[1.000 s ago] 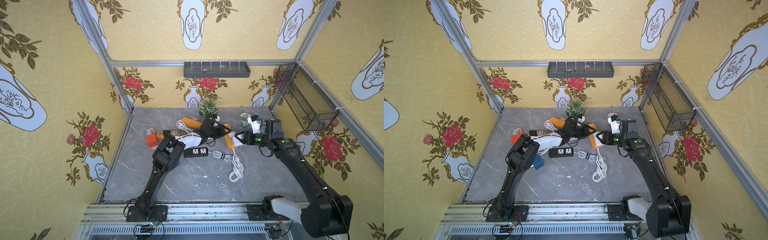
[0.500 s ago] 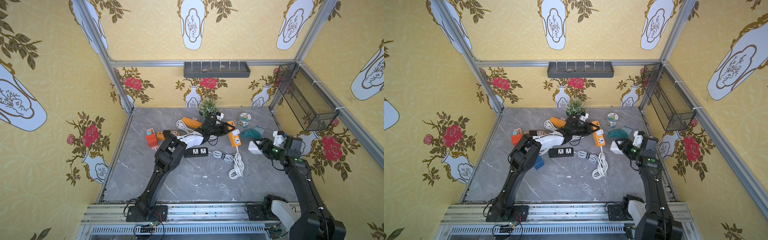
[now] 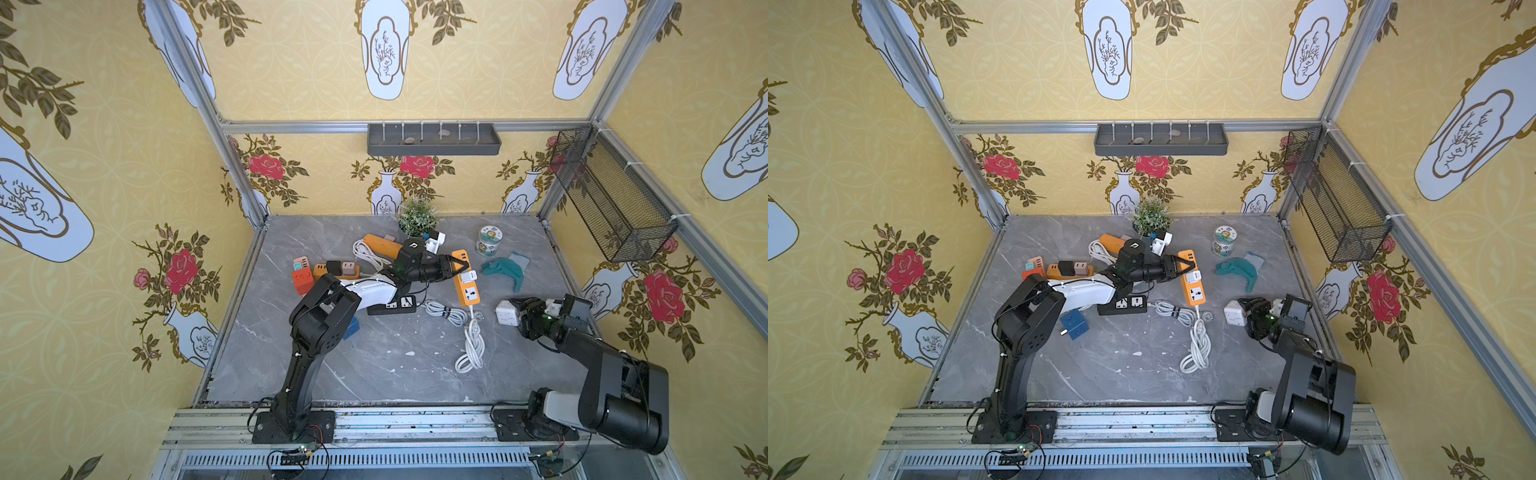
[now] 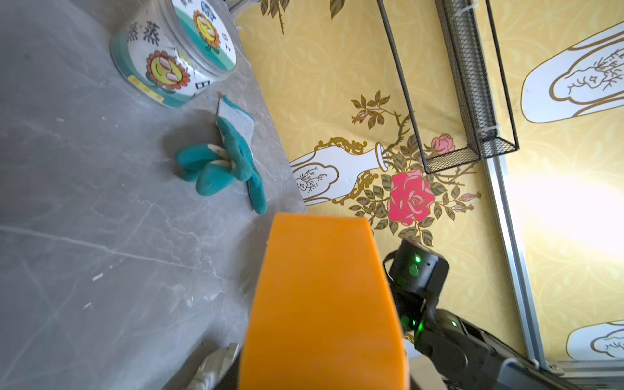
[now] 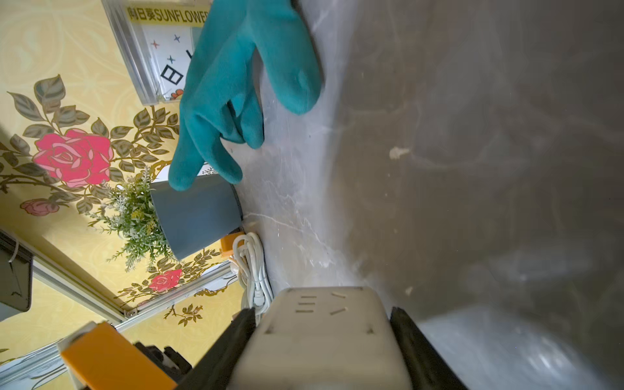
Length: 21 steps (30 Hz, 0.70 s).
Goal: Pull the plug off the socket
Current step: Place the plug at the center of the board.
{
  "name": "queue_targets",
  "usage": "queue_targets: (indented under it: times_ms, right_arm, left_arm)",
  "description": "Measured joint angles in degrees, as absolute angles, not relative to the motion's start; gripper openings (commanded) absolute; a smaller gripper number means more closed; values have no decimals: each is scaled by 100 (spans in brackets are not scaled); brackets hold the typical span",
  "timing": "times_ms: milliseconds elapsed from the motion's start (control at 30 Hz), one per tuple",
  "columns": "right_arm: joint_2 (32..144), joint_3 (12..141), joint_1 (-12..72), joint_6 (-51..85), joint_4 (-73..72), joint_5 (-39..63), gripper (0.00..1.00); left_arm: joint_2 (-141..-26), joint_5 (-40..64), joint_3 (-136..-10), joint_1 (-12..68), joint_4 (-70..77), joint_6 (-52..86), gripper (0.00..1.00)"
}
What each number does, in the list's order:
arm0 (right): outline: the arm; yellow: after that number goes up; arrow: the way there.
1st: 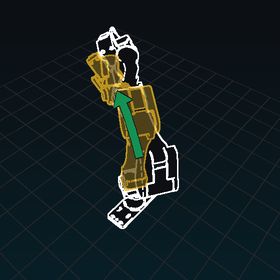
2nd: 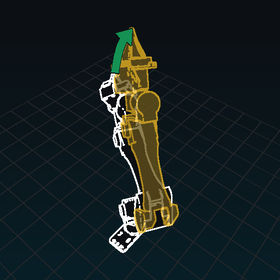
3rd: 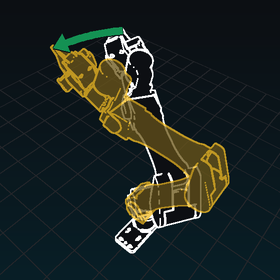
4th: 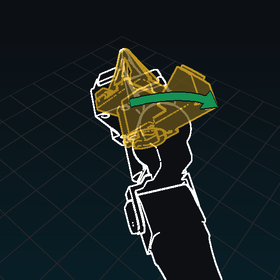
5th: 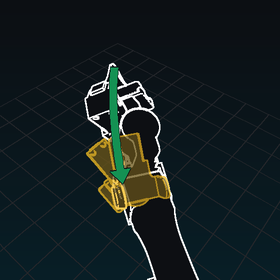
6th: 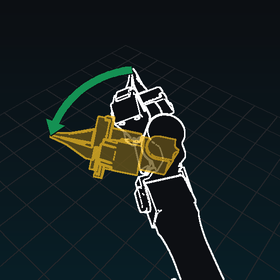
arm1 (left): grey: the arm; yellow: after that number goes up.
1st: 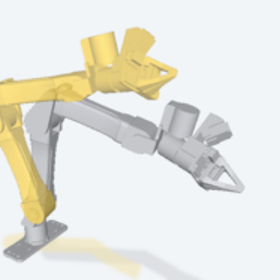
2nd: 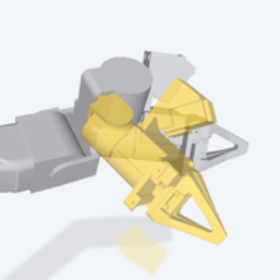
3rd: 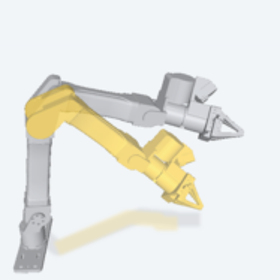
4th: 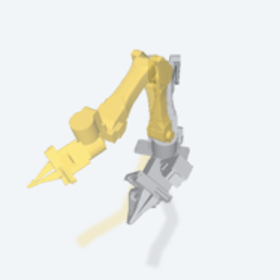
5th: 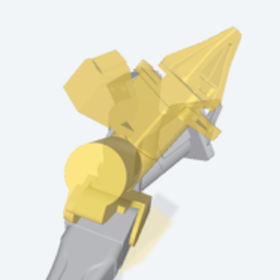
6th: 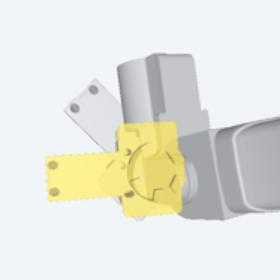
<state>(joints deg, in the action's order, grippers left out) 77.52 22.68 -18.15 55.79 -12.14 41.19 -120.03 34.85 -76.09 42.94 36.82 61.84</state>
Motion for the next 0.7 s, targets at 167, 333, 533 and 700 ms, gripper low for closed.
queue_targets:
  times_ms: [167,333,533,700]
  right_arm:
    - [8737,2620,-1824,5719,-2018,4171,75]
    - [8816,2980,-1859,5463,-1828,4093,100]
    - [7804,3286,-2121,4528,-456,3647,98]
    - [6757,3345,-2064,3839,104,3675,99]
  left_arm:
    - [-11745,3494,-7017,4305,3916,6228,13]
    - [-11533,3450,-6744,4340,4073,6219,13]
    - [-11332,3297,-6606,4340,3994,6073,13]
    - [-11246,3114,-6606,4340,3771,5896,13]
